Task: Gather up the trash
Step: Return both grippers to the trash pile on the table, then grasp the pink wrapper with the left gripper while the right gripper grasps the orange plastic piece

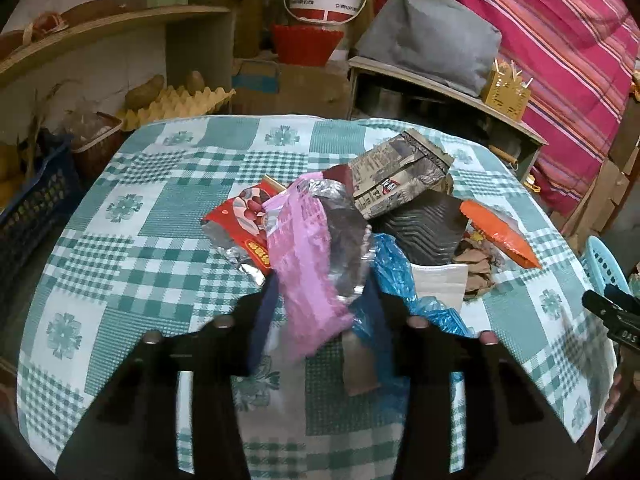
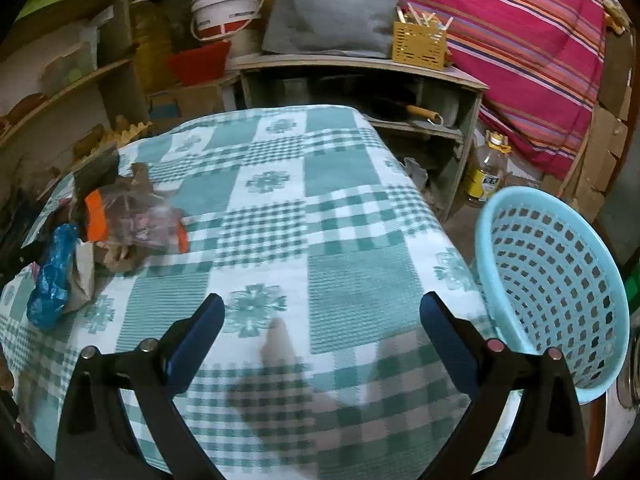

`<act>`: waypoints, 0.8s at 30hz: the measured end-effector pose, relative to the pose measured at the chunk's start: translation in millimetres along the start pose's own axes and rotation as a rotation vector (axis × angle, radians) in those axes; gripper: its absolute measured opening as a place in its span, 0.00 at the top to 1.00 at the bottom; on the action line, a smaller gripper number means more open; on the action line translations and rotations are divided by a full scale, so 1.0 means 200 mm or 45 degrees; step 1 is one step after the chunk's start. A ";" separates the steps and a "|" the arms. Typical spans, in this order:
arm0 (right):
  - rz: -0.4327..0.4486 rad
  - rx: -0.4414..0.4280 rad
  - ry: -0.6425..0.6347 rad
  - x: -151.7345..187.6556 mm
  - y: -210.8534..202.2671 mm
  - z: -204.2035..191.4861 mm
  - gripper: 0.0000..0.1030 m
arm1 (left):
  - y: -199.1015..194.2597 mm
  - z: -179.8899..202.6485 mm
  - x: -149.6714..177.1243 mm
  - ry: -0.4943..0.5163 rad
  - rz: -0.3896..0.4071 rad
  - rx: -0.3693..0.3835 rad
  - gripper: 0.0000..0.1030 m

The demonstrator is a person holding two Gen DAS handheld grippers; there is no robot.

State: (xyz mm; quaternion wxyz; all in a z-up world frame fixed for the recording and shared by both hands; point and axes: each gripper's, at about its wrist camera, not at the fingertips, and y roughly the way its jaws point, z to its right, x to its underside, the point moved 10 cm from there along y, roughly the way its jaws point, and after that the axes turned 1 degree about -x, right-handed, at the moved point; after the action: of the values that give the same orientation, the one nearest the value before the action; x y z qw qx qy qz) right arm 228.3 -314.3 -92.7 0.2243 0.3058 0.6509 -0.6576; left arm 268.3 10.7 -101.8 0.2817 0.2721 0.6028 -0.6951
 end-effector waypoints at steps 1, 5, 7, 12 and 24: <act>0.001 -0.009 -0.010 0.00 0.00 -0.03 0.07 | 0.00 -0.01 0.00 -0.003 -0.006 0.008 0.75; 0.009 -0.033 -0.051 -0.02 -0.01 -0.11 0.07 | 0.00 -0.03 -0.01 -0.009 -0.016 0.018 0.91; 0.015 -0.045 -0.072 -0.03 -0.02 -0.15 0.07 | 0.00 -0.04 -0.01 -0.011 -0.017 0.030 0.94; 0.019 -0.063 -0.106 -0.04 -0.03 -0.23 0.07 | -0.04 -0.06 -0.03 -0.017 0.007 0.040 1.00; 0.038 -0.152 -0.230 -0.11 -0.02 -0.56 0.07 | -0.19 -0.15 -0.07 -0.014 0.056 0.032 1.00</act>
State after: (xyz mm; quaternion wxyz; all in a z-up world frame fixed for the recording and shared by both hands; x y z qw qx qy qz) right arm 253.7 -204.4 -69.9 0.3098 0.2410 0.6615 -0.6390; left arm 251.7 45.8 -69.3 0.2967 0.2850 0.5863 -0.6979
